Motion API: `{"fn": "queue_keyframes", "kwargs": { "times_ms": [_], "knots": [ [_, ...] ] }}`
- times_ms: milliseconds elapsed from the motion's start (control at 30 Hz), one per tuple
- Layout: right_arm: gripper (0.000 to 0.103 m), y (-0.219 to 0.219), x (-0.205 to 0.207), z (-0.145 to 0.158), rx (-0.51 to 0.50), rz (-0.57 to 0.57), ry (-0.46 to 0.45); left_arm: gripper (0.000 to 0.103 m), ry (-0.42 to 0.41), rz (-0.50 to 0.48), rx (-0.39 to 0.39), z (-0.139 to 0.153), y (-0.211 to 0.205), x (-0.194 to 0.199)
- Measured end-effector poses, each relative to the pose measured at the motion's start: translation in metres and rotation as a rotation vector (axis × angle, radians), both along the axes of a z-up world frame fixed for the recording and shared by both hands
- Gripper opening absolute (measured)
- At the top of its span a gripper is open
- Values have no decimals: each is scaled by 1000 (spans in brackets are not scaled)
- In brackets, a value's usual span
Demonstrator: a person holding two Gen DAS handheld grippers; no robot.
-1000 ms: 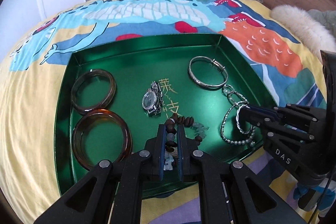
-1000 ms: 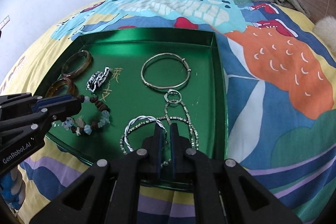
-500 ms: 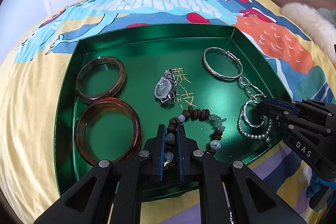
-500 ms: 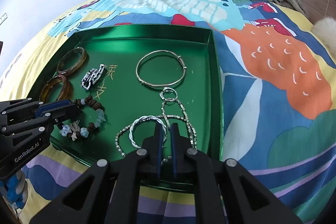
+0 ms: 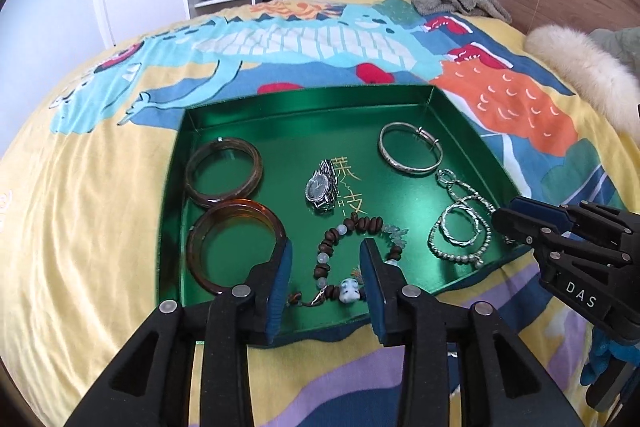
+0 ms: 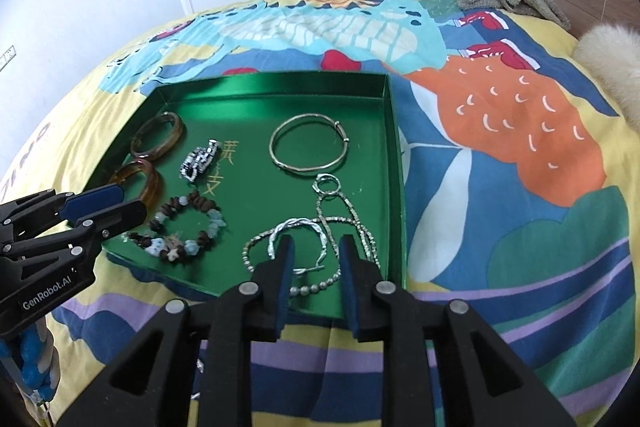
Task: Organize jewelry
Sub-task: 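Open both tools to drop the bracelet and twisted hoop in the tray, then lift both open tools up and back away from the tray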
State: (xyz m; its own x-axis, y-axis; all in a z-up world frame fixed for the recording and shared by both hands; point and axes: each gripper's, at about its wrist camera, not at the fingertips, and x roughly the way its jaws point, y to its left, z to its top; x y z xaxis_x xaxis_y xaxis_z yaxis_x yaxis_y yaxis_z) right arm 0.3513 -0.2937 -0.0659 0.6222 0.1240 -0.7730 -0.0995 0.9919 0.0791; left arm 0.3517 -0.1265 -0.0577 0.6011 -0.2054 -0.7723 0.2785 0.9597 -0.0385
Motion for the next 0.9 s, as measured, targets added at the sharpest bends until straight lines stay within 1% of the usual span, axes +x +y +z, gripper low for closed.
{"fn": "queue_keyframes", "kwargs": {
  "times_ms": [167,300,500,600,733,900],
  "knots": [
    [23,3,-24,22,16,-7,-39,37,-54,28,12,25,8,-25],
    [23,7,-53,43,32,-7,-78,39,-115,60,53,45,15,-54],
    [23,14,-103,75,43,2,-135,43,-174,115,66,69,34,-106],
    [24,18,-133,90,45,10,-167,47,-203,147,76,80,45,-133],
    [31,23,-169,108,58,12,-202,54,-251,185,91,97,59,-172],
    [32,36,-217,125,50,30,-243,62,-302,205,98,117,75,-220]
  ]
}}
